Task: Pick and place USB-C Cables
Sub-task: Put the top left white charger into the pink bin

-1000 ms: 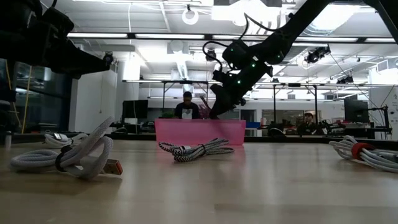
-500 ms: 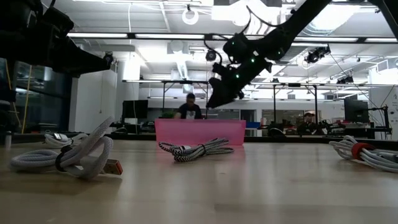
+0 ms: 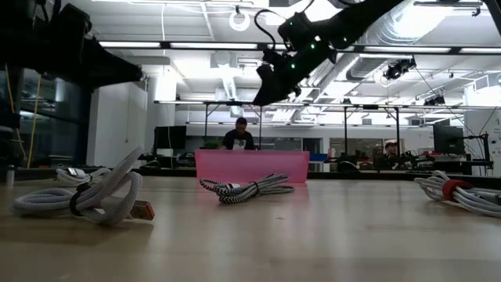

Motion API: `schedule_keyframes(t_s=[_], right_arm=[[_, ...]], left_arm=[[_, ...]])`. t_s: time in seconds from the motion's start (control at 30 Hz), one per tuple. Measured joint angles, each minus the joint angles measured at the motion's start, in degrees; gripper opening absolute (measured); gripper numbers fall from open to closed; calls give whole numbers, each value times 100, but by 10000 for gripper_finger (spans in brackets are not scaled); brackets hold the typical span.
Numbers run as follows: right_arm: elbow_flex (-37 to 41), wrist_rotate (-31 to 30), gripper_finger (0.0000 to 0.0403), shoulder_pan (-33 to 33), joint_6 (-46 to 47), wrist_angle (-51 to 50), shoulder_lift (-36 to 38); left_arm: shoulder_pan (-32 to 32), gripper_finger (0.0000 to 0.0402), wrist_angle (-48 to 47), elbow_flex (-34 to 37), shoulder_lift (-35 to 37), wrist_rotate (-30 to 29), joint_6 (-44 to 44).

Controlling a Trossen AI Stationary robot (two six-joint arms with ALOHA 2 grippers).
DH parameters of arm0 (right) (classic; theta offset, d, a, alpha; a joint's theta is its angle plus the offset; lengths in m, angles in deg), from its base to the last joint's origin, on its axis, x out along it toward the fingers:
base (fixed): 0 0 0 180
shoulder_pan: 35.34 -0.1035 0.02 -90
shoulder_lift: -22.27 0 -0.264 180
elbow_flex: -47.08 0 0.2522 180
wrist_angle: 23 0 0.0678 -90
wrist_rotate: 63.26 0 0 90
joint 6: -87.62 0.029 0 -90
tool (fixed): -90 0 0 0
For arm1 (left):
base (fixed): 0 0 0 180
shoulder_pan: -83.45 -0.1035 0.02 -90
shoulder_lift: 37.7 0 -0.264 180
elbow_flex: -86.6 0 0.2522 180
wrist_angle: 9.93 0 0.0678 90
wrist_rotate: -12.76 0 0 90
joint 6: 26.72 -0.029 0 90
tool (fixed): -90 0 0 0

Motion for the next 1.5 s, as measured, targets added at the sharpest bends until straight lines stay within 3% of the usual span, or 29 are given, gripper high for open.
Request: schedule_keyframes(t_s=[0.13, 0.33, 0.5, 0.77, 1.0, 1.5], right_arm=[[-466, -376, 149, -70, -229, -656, 0], [-1081, -775, 149, -157, -640, -1377, -2], [-1479, -843, 149, -157, -687, -1819, -9], [-1674, -927, 149, -154, -812, -2071, -9], [-1674, -1075, 149, -152, -917, -2313, -9], [-1674, -1027, 149, -152, -1013, -2496, -9]], left_arm=[[0, 176, -167, -420, -150, -51, 32], [2, 174, -1311, -1393, -773, -230, 607], [2, 174, -2322, -2219, -1430, -617, 1665], [4, 174, -3994, -3235, -2444, -594, 3579], [4, 174, -5032, -3425, -3338, 103, 5040], [4, 174, -5637, -3427, -5147, 881, 6568]])
